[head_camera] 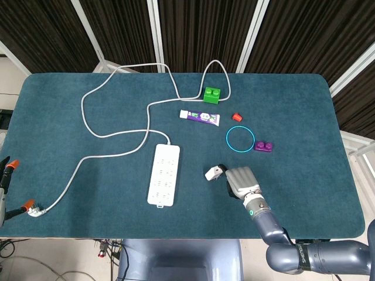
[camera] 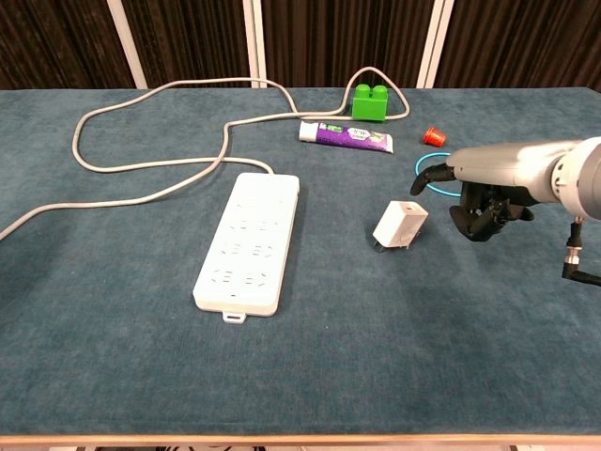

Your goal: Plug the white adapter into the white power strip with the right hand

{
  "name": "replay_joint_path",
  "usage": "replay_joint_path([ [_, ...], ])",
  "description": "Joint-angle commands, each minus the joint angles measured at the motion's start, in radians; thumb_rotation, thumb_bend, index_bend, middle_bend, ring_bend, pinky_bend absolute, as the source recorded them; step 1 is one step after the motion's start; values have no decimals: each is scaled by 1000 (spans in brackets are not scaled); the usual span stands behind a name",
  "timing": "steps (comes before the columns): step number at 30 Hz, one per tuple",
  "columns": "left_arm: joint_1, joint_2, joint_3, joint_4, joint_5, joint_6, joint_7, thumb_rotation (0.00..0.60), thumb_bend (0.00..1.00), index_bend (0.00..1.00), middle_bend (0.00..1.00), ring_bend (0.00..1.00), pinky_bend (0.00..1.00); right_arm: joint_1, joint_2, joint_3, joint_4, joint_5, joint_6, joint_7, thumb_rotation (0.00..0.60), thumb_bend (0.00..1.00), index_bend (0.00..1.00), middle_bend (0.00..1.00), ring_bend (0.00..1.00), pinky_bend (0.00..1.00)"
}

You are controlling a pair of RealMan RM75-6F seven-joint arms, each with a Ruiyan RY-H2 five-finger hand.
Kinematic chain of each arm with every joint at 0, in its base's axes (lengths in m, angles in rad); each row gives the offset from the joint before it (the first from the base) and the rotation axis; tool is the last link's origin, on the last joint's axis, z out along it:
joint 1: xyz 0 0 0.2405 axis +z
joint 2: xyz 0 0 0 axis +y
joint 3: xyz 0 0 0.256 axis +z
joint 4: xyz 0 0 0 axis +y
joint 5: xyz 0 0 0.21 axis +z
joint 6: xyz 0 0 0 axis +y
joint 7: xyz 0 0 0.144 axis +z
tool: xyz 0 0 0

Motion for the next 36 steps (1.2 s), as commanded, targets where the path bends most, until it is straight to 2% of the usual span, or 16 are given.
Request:
replay_joint_path([
  [1,0,0,0,0,0,0,0,600,99,119,0,0,0,4,-4,2,-8,-12,13,-6,600,822,146,831,866,795],
  [6,1,1,-1,-1,1,3,-3,600,99,119,0,0,0,8,-18,21,-10,-33,42,1,600,822,146,801,836,794],
  [7,2,2,-2,0,-1,3,-6,600,99,119,0,0,0,6,-17,44,6,-63,61,20,600,818,145,742,783,779],
  [9,1,4,-2,0,-1,2,-9,600,99,119,0,0,0,0,-13,53,29,-90,54,47,600,757,135,580,634,691],
  [11,1,4,-3,1,-2,2,-10,600,100,119,0,0,0,-5,4,63,50,-116,36,74,600,634,116,401,449,534],
  [14,0,2,-4,2,-6,-1,-7,600,99,119,0,0,0,-13,35,75,71,-160,-16,131,600,521,90,259,291,385],
  [17,-1,0,-1,1,-3,-3,3,600,99,119,0,0,0,-23,71,82,110,-249,-102,220,600,461,81,186,186,285],
  [21,2,-4,2,-2,5,6,14,600,99,119,0,0,0,-46,86,69,207,-447,-209,372,600,435,80,169,160,233],
  [26,5,-8,2,-5,5,14,26,600,99,119,0,0,0,-68,56,50,320,-655,-244,532,600,429,81,169,161,222],
  [32,6,-15,6,-6,14,19,46,600,99,120,0,0,0,-67,-8,26,476,-811,-282,715,600,429,90,169,160,219],
  [36,7,-19,4,-5,10,20,53,600,99,119,0,0,0,-65,-25,6,538,-883,-293,798,600,428,91,169,160,213],
])
